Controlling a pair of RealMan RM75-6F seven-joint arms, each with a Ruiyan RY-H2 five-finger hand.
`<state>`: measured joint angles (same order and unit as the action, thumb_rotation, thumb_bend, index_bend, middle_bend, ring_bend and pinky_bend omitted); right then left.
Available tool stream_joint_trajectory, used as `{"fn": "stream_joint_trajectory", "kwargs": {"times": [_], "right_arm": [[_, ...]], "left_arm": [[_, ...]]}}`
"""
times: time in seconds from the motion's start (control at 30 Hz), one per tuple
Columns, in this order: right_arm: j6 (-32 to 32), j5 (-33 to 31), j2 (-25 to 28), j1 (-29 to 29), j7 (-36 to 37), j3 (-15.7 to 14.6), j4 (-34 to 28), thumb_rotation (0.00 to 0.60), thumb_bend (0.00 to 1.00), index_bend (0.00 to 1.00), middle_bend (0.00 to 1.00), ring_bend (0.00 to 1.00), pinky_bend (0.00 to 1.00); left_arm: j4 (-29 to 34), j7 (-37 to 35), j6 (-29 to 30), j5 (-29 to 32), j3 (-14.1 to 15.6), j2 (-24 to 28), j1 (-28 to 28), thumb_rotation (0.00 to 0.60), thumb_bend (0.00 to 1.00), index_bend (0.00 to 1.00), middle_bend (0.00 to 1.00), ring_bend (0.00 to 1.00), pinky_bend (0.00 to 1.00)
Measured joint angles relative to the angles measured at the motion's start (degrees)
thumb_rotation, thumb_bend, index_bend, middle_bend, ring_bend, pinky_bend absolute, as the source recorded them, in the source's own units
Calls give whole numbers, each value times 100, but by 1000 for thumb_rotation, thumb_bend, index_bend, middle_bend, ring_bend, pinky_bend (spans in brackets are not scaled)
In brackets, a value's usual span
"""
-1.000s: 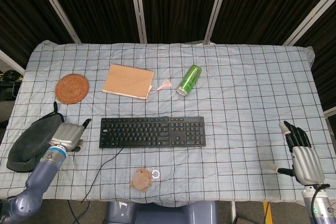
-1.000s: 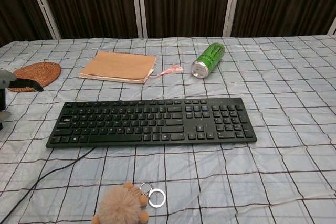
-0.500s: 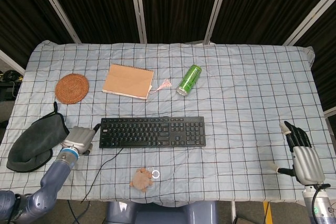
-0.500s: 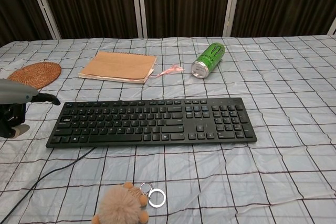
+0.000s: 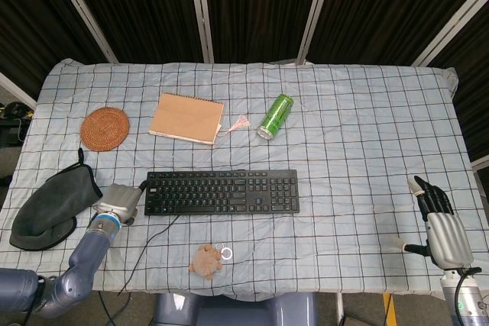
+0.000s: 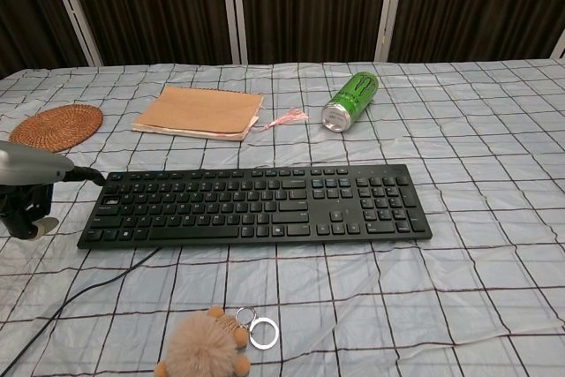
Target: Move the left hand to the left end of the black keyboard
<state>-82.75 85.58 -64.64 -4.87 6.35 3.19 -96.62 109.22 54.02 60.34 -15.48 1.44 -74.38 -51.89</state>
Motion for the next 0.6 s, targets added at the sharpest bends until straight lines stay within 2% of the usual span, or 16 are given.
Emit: {"fn": "stream_joint_trajectory", "kwargs": {"times": [0.6], "right_arm": [[0, -2, 6, 5, 6, 0, -12, 600, 47, 13, 0, 0, 0]], "left_arm": [[-102, -258, -68, -71, 152, -150, -137, 600, 524, 0, 847, 718, 544]]}}
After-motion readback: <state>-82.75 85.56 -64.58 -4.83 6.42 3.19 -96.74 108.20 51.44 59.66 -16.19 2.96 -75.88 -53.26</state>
